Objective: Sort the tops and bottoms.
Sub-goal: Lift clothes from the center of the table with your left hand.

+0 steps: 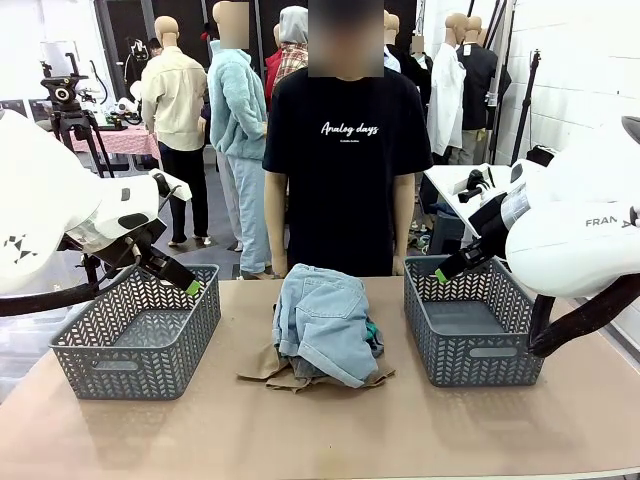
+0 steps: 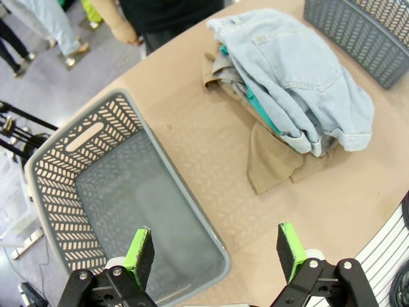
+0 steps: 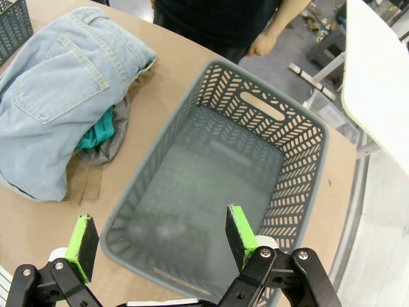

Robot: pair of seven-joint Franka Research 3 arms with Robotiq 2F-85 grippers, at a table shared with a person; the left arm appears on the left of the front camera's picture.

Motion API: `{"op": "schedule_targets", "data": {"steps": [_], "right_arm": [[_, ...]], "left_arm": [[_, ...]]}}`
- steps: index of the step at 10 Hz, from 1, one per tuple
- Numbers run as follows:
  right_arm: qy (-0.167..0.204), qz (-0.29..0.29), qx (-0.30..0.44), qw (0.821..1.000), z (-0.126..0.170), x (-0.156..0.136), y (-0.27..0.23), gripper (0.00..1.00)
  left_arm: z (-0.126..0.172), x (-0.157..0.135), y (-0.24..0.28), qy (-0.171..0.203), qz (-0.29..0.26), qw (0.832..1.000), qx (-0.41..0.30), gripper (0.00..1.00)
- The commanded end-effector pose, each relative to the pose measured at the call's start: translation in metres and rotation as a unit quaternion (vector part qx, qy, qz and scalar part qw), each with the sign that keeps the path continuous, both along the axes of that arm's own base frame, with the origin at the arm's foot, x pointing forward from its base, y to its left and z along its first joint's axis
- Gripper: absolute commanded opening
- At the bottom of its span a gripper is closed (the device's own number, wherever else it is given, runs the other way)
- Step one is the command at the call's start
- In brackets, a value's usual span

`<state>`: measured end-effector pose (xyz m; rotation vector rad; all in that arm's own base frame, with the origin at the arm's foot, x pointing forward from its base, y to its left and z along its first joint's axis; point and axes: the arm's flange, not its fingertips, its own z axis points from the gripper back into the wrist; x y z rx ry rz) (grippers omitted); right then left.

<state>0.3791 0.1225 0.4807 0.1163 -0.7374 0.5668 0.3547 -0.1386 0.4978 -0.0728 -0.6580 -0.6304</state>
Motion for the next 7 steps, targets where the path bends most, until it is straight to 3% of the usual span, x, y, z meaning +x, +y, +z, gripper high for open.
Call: {"op": "schedule_targets", "data": {"steps": [1, 4, 7], "right_arm": [[-0.004, -0.001, 0.001, 1.000, -0.002, 0.002, 0.001, 1.00], [-0.004, -0.001, 0.001, 1.000, -0.002, 0.002, 0.001, 1.00], [-0.004, -0.001, 0.001, 1.000, -0.002, 0.002, 0.001, 1.00]], "left_arm": [[0.009, 0.001, -0.004, -0.005, -0.002, 1.000, -0.017, 1.00], [0.023, 0.039, -0.055, 0.007, -0.020, 1.000, -0.021, 1.00], [-0.003, 0.118, -0.128, 0.078, -0.040, 0.996, 0.020, 1.00]]}}
